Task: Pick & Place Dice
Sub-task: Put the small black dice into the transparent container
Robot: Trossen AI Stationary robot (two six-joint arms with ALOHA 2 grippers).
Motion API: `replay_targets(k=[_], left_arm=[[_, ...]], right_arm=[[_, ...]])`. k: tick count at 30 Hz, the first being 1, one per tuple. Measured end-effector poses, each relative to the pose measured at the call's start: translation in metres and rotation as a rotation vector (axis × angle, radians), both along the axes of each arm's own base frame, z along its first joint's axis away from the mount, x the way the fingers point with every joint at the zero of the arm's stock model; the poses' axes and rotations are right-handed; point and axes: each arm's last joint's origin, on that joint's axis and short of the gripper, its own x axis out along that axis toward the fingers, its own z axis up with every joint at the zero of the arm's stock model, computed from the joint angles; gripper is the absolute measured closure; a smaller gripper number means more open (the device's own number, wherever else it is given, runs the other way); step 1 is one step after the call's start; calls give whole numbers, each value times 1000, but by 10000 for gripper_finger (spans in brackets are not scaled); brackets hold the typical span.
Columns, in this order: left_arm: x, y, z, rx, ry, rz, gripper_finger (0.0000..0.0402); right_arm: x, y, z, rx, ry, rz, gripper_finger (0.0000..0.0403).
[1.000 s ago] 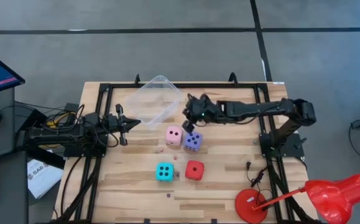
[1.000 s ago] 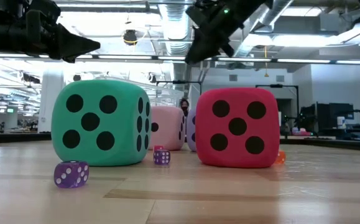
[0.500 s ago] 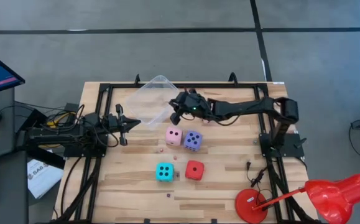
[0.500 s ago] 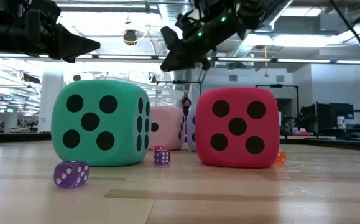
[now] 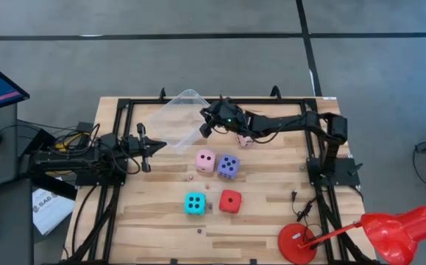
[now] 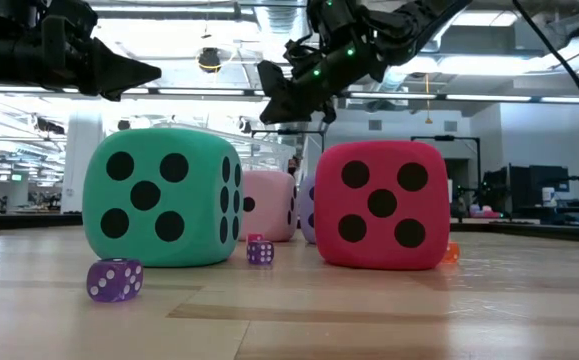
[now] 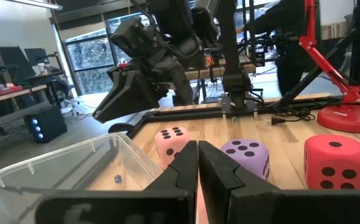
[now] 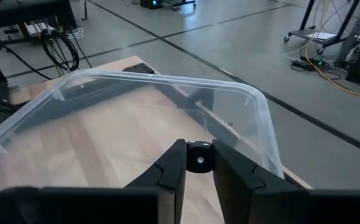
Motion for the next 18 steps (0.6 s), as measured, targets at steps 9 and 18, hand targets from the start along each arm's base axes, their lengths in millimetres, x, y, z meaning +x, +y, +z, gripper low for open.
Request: replay_targets(k=[9, 18], left_arm=[[0, 0, 0, 0, 0, 0, 399], [0, 0, 0, 0, 0, 0, 399]], right_arm=[[0, 0, 0, 0, 1, 1, 268], [-3, -4, -5, 246, -110, -112, 237]])
